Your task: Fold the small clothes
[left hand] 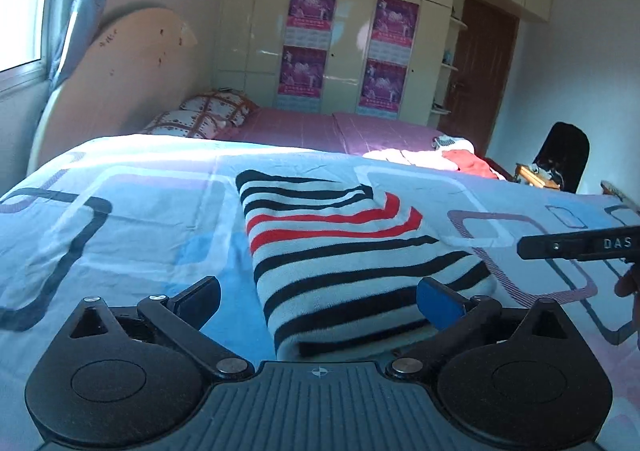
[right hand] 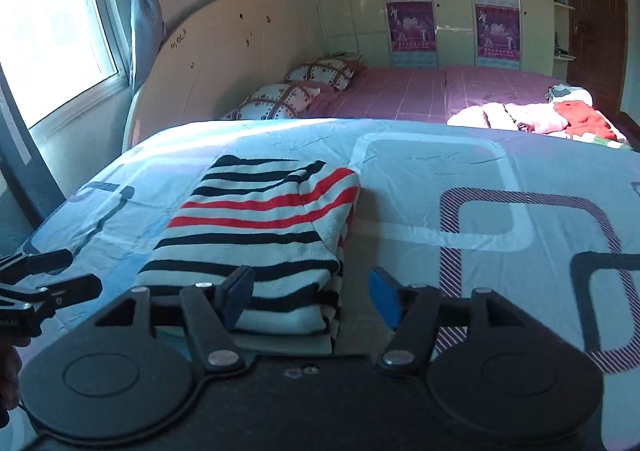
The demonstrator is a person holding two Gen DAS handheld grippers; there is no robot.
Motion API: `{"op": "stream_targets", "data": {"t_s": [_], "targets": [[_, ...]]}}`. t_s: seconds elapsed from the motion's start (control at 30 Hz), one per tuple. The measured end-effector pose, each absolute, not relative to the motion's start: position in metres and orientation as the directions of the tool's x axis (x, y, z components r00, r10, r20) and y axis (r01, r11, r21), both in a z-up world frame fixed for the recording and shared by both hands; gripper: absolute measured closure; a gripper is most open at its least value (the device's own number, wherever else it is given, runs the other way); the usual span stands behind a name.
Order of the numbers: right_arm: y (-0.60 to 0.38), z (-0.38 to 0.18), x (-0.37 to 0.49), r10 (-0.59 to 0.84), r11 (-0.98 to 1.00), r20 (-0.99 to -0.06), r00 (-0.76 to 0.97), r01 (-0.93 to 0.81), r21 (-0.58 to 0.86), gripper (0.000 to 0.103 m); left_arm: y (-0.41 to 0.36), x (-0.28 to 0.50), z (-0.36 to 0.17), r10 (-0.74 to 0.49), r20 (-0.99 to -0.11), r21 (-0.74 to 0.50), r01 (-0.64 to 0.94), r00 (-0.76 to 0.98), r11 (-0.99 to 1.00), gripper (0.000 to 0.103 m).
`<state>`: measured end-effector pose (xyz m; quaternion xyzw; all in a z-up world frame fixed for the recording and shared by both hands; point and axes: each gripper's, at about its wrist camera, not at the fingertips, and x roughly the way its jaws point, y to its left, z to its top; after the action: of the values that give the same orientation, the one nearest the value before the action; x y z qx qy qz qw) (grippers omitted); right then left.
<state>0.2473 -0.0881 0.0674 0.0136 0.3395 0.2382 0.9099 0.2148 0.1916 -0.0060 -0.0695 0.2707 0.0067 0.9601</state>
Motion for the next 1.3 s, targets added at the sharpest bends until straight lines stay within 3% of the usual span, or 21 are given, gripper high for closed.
{"op": "stream_targets", "data": {"t_s": [0.2,0.37,0.53,0.7,1.3], "targets": [[-0.125,0.099,0.138,0.443,0.894,-0.586,0.679,-0.38,0.237,0.02,0.163,0.124,0.039,0.003,-0.489,-0.136,-0.08,0.872,0.988,0.0],[-0.131,0.121,0.065,0.418,0.897,-0.567,0.709,-0.42,0.136,0.015,0.133,0.064,0.063,0.0,-0.437,-0.12,-0.058,0.899,0.991,0.0],[-0.136,0.137,0.018,0.369,0.911,-0.535,0.76,-0.411,0.045,0.014,0.111,0.007,0.08,0.043,-0.409,-0.061,-0.074,0.911,0.995,0.0],[-0.144,0.14,-0.013,0.358,0.915,-0.52,0.776,-0.402,0.03,0.014,0.106,-0.04,0.087,0.047,-0.41,-0.085,-0.09,0.911,0.992,0.0],[-0.161,0.155,-0.045,0.36,0.918,-0.48,0.8,-0.397,0.028,0.014,0.075,-0.067,0.106,0.036,-0.345,-0.08,-0.068,0.938,0.994,0.0]]}}
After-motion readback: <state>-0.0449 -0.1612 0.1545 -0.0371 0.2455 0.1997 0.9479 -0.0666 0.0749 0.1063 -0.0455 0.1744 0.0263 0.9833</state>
